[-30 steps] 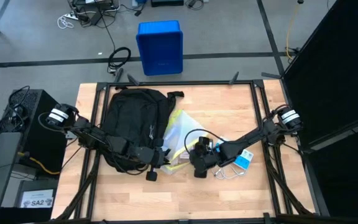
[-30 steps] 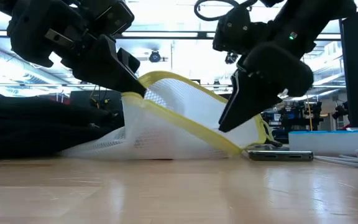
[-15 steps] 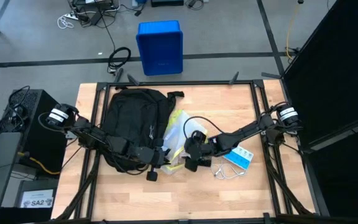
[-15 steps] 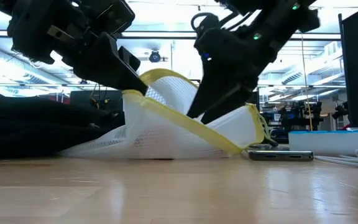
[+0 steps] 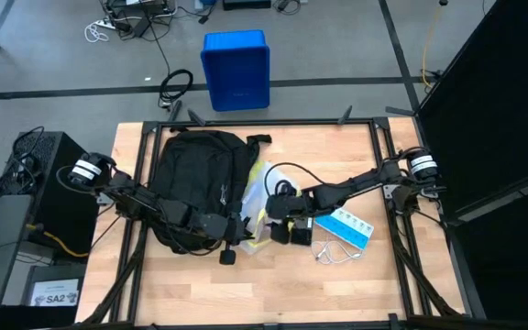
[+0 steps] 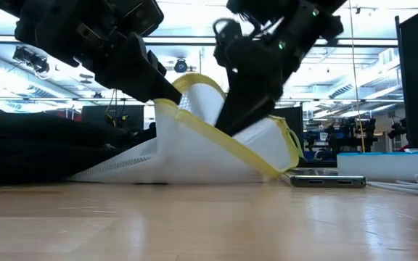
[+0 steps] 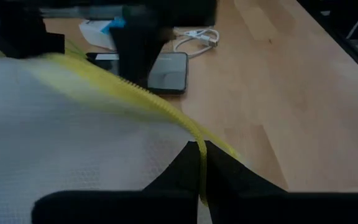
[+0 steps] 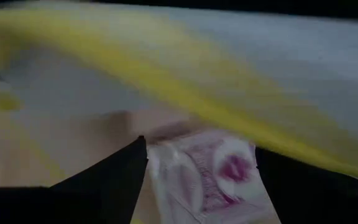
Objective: Unpack backpack
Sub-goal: Remove the deck of cards from the zip lock bag
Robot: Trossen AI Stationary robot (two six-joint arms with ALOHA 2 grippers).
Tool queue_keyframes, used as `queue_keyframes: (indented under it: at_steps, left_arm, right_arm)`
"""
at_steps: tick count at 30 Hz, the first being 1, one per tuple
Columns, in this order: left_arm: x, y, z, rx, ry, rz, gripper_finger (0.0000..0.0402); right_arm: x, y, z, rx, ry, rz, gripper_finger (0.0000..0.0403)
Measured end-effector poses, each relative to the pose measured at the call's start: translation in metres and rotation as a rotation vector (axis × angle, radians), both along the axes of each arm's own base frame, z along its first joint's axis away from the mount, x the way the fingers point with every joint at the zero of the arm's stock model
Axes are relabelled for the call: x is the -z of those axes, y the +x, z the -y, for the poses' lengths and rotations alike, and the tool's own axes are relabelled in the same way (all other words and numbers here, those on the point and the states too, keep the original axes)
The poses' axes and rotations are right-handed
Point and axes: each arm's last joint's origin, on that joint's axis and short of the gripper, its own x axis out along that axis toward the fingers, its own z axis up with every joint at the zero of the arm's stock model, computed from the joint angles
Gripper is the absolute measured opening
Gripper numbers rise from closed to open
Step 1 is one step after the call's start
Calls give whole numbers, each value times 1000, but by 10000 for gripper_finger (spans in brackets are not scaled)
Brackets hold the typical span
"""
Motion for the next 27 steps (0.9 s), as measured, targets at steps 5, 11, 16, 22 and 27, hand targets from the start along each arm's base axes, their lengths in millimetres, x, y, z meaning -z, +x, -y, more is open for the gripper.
queue_keyframes:
  at_steps: [5, 11, 16, 22, 27]
  left_arm:
    - [0, 0, 0, -18, -20, 2, 0]
    - [-3, 2, 0, -48, -37, 37, 0]
    - [-5, 2, 0, -51, -45, 49, 0]
    - [-5, 3, 0, -51, -47, 56, 0]
    - [-6, 3, 0, -60, -54, 63, 0]
  right_arm:
    - [-4, 0, 0, 12, 11, -30, 295]
    - [0, -6, 6, 77, 34, -121, 357]
    - [-1, -3, 11, 107, 103, -93, 396]
    - [-3, 1, 16, 156, 156, -54, 376]
    - [-6, 5, 21, 247, 224, 2, 367]
